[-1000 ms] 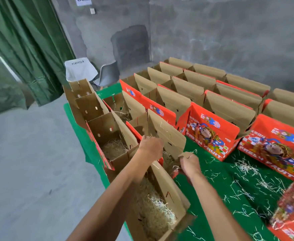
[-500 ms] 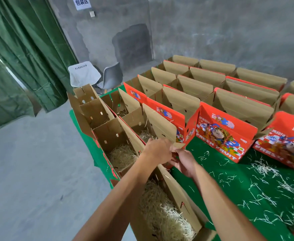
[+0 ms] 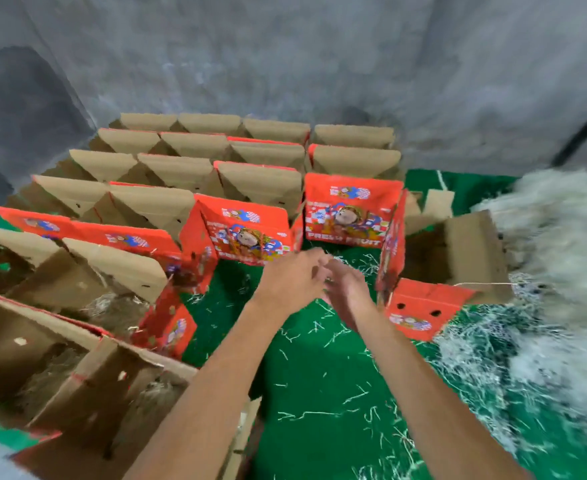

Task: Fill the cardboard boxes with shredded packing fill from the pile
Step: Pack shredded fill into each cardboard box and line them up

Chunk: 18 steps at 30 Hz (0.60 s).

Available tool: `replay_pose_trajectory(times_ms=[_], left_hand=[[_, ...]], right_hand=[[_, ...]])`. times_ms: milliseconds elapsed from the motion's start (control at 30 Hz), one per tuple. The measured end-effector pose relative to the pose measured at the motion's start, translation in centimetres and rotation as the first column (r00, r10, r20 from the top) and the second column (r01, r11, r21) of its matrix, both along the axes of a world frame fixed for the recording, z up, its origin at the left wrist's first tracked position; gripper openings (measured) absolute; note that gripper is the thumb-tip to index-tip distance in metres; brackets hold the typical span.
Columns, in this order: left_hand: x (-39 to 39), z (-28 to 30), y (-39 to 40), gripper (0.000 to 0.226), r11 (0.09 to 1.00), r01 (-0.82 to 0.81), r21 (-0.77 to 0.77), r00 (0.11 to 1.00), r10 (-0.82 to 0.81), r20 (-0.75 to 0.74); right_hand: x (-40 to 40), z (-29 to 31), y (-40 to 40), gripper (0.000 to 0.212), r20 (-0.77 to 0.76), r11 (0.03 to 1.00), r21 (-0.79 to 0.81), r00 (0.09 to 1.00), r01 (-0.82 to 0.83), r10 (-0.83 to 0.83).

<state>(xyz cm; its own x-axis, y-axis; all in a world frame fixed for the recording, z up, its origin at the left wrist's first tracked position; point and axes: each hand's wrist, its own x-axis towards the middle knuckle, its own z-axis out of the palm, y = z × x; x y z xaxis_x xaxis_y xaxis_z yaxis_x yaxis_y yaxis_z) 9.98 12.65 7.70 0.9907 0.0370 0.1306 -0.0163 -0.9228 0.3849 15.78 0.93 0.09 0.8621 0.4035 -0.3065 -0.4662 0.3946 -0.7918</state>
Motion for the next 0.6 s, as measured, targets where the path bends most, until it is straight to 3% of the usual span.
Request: replay_pose_trajectory(times_ms=[233, 333, 400, 467, 600], left_hand=[[5.6, 0.3, -15.6, 0.026, 0.964, 0.232, -0.131, 0.964, -0.21, 0.163], [8.0, -1.2, -20.7, 0.042, 0.949, 0.299, -0.103, 0.953, -0.303, -0.024], [9.1, -2.7, -23.6, 0.05, 0.938, 0.338, 0.075, 0.93, -0.321, -0.181], [9.6, -3.8, -25.6, 0.045, 0.924, 0.325, 0.201, 0.925, -0.266, -0.271], [9.8, -5.2, -26.1, 0.027, 0.939, 0.215, 0.267, 0.942, -0.128, -0.309]], right_hand=[[1.0, 2.1, -14.8, 0.023, 0.019, 0.957, 0.005, 0.957, 0.291, -0.291], [0.9, 2.2, -20.5, 0.021, 0.008, 0.884, -0.133, 0.893, 0.447, -0.45], [0.2, 2.0, -23.7, 0.023, 0.025, 0.86, -0.195, 0.879, 0.471, -0.476], [-0.4, 1.7, -26.3, 0.023, 0.059, 0.829, -0.265, 0.867, 0.492, -0.495], [-0.6, 1.5, -30.2, 0.016, 0.07, 0.814, -0.324, 0.871, 0.481, -0.487]])
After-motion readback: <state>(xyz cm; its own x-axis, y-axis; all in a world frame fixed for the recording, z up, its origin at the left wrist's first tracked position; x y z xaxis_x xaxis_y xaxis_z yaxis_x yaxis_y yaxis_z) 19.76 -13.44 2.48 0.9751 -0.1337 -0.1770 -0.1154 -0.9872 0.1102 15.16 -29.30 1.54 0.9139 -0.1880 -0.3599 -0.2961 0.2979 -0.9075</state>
